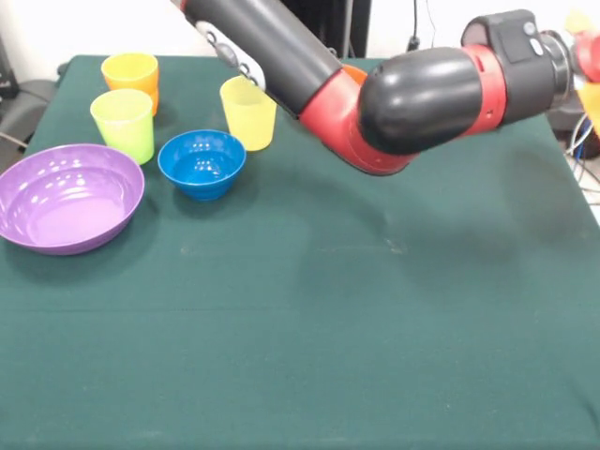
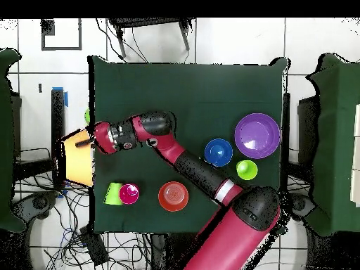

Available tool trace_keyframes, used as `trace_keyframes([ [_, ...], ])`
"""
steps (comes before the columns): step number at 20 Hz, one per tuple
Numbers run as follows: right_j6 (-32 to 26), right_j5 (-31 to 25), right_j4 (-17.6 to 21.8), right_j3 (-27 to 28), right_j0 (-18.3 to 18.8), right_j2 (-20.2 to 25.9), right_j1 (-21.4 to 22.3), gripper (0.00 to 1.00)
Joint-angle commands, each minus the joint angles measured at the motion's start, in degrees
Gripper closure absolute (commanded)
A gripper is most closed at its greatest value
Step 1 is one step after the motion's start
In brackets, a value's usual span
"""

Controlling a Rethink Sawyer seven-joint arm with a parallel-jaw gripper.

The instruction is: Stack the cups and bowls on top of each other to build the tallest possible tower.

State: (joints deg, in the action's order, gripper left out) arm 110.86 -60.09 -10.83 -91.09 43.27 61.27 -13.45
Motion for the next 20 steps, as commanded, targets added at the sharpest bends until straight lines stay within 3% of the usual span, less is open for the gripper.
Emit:
trace_keyframes([
  [1,-22.38,-11.99,3.13,5.69,1.58,1.21,-7.43,1.00],
  [7,-26.46,-16.12,5.45,12.11,1.98,-1.44,-8.94,1.00],
  [13,-29.71,-23.78,6.50,19.91,1.15,-3.23,-10.94,1.00],
  [20,-30.15,-28.54,6.61,24.33,0.95,-3.96,-12.03,1.00],
])
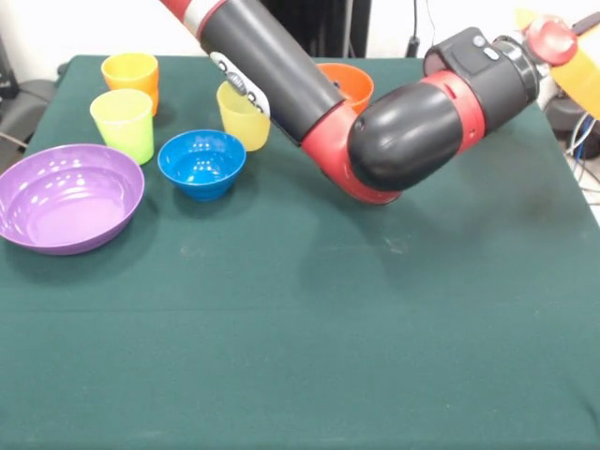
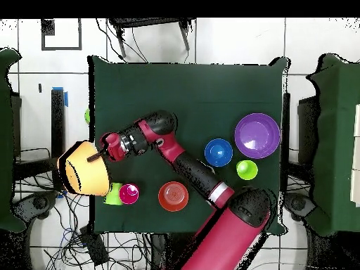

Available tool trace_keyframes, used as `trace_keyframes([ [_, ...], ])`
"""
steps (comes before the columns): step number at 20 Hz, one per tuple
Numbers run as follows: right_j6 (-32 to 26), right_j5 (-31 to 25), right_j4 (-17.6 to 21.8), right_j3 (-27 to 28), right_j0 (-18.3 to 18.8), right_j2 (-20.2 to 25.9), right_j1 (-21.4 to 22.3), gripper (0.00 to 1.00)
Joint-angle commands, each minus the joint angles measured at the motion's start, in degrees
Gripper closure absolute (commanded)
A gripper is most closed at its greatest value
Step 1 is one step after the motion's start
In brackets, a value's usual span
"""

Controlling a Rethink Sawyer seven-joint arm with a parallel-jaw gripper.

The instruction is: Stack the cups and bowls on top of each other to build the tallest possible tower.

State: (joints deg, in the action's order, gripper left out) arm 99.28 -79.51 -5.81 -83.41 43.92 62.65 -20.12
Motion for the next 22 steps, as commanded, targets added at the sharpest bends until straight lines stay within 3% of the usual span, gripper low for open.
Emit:
trace_keyframes([
  [1,-18.53,-9.57,1.60,17.35,0.27,-5.39,-5.52,1.00],
  [12,-14.97,-13.53,1.45,25.05,0.00,-5.96,-6.30,1.00],
  [22,5.66,-0.13,-1.96,17.63,1.65,-9.36,-0.20,1.00],
])
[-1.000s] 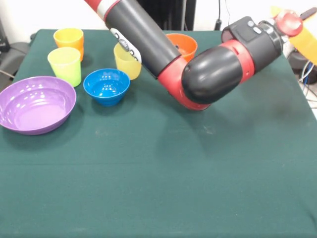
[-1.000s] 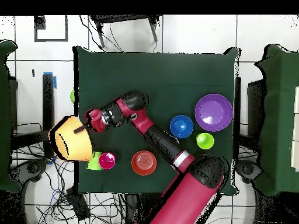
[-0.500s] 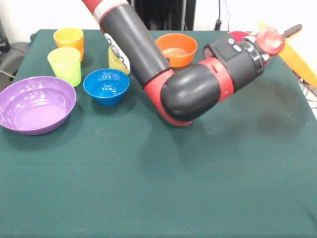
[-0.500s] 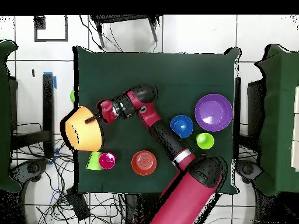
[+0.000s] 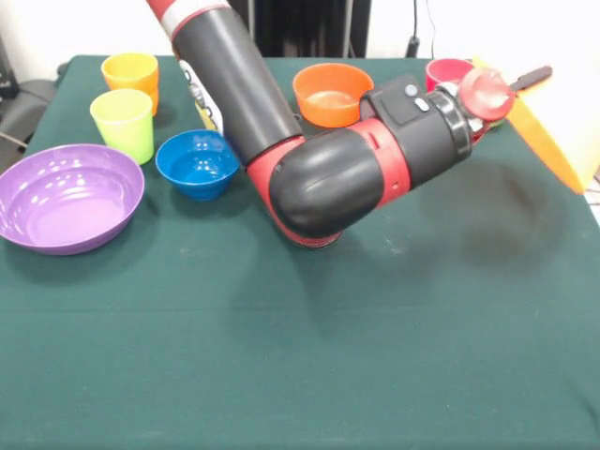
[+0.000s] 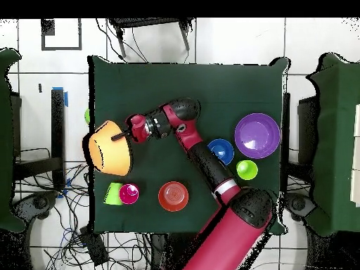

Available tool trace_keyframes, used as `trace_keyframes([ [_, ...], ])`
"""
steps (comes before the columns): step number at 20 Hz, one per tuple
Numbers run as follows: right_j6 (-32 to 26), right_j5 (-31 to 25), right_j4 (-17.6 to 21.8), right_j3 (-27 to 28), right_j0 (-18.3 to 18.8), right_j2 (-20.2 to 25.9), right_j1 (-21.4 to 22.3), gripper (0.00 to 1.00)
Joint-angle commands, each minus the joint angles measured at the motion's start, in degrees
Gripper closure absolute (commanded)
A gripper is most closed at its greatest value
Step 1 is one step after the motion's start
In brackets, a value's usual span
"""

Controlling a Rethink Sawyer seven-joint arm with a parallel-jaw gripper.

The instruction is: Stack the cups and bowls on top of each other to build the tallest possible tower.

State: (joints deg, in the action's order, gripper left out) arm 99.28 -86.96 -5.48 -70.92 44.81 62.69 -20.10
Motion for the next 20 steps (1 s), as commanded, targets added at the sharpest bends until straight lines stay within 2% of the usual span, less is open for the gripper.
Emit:
trace_keyframes([
  [1,6.99,8.57,-2.50,3.43,1.07,-9.50,0.57,1.00],
  [5,9.35,12.68,-3.55,-2.74,2.30,-9.01,2.70,1.00],
  [10,10.55,14.00,-5.66,-5.19,2.07,-9.68,3.91,1.00],
  [18,13.91,19.86,-10.20,-15.49,3.69,-8.16,7.84,1.00],
  [20,13.93,20.06,-11.56,-16.30,3.58,-8.04,7.72,1.00],
])
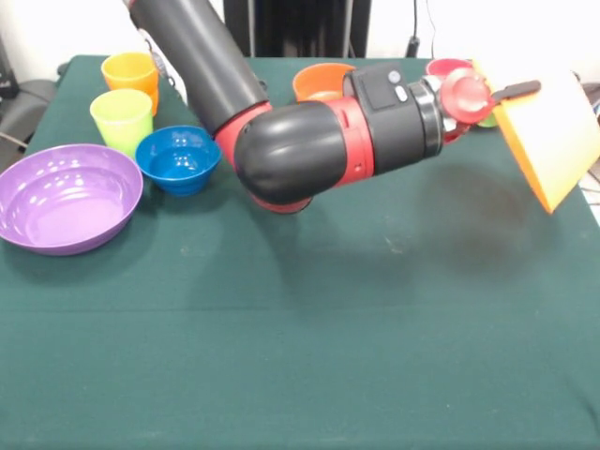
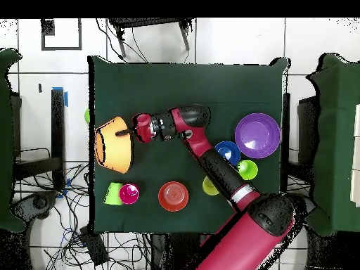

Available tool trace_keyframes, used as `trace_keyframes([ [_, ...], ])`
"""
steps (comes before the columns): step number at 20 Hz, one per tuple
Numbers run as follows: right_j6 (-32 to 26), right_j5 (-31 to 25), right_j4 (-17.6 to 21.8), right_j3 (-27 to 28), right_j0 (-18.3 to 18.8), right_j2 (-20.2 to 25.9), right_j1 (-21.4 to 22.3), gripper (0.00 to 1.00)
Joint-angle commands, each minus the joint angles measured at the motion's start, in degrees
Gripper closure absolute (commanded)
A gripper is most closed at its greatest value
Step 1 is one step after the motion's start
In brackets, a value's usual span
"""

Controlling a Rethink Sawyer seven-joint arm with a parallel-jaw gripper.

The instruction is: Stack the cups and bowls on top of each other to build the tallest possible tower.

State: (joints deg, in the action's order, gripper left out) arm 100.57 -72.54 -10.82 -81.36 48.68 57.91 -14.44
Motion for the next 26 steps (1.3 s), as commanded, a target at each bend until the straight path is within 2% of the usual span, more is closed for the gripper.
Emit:
trace_keyframes([
  [1,12.29,5.14,-6.93,-5.38,-0.57,-3.33,1.69,1.00],
  [5,11.01,1.73,-9.11,-2.17,-2.26,-4.12,1.14,1.00],
  [11,9.10,-3.59,-10.91,6.23,-6.05,-6.16,-0.70,1.00],
  [19,8.66,-2.52,-11.82,8.38,-7.22,-8.57,0.07,1.00],
  [26,6.08,-3.37,-10.78,15.33,-9.49,-10.71,-1.77,1.00],
])
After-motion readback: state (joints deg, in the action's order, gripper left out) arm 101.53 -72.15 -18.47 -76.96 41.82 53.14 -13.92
